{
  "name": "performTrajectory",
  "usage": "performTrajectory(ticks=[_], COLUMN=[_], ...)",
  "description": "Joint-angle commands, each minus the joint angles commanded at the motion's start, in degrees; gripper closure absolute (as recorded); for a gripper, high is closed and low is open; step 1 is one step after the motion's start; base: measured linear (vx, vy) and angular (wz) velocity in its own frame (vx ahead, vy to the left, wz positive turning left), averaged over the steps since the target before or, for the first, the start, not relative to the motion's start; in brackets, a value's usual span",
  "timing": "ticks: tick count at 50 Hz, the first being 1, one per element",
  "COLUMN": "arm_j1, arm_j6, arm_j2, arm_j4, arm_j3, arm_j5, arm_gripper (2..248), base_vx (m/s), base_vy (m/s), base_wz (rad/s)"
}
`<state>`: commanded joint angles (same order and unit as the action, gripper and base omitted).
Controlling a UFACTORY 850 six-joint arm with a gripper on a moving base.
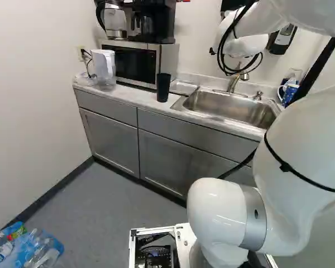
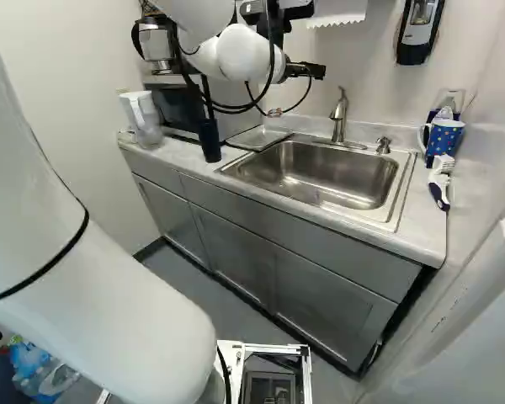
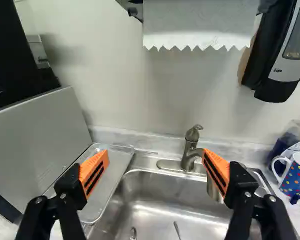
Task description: Rinse the cup and place it in the tray
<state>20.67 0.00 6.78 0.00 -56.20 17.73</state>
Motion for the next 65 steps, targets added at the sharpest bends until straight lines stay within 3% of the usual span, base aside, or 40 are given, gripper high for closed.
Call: performTrajectory(ticks=[19, 65], arm_j1=[0.3, 0.7], arm_j6=[0.0, 0.0], arm_j2=[-3.2, -15.6], arm_j4=[0.0, 0.0], arm_j3=[-3.0, -15.6], arm_j5=[-1.1, -3.4], arm_gripper=[3, 3], base_vx=[0.000, 0.000], base_vy=[0.000, 0.000], base_wz=[0.000, 0.000])
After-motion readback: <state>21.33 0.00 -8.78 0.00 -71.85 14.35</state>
